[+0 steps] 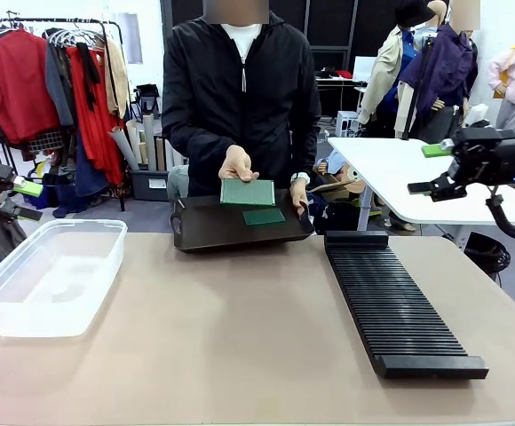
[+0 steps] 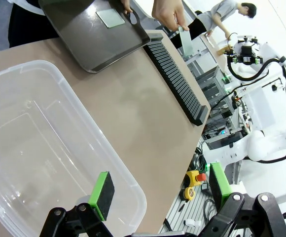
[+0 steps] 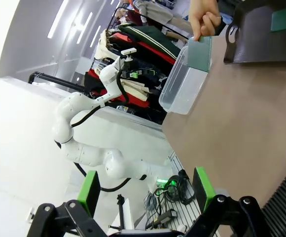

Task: Sort PCBs into racks and boxes based on the side picked up.
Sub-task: Pick up the Blank PCB handed by the Human.

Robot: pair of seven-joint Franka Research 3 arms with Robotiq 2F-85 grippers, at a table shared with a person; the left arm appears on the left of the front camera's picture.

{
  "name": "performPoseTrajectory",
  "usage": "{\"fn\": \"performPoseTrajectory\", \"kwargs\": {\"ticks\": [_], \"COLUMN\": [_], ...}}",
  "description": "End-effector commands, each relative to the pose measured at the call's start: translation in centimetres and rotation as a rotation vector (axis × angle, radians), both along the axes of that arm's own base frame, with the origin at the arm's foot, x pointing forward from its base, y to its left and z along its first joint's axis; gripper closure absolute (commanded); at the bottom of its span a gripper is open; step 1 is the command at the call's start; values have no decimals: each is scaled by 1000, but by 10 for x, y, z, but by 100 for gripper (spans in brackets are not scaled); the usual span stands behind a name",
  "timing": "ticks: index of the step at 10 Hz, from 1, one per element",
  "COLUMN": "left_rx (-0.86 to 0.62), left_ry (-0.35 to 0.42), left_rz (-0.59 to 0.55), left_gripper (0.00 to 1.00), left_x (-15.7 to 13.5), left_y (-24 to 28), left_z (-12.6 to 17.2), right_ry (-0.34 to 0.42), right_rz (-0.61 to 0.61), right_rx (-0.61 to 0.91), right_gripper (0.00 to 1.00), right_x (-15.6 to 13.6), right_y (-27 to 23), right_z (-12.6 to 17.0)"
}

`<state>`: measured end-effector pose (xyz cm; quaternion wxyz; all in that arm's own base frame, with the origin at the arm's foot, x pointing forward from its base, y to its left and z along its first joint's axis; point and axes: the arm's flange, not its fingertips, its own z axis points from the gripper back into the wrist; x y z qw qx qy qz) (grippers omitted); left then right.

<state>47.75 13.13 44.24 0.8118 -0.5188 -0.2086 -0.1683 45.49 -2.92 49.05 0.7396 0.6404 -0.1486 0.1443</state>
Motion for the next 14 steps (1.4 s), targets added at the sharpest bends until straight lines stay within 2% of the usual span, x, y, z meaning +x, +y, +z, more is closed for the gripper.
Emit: {"fn": "performPoseTrajectory", "kwargs": {"ticks": [1,5,11,14], "left_rx": [3,3,3,3], "left_ry": [0,0,0,0], "left_rz": [4,4,4,4], "left_gripper": [0,0,0,0], "left_x": [-1,-1,-1,-1], "left_y": [-1,-1,-1,-1], "left_z": [3,3,3,3], "right_ry": [36,58,18,31], "right_rz": [-57,-107,-124,-122], "right_rx": [-10,-63,-22,2], "right_gripper": [0,0,0,0], "right_x": [8,47,94,116], "right_y": [24,58,99,111], "right_z": [3,-13,-50,-72]}}
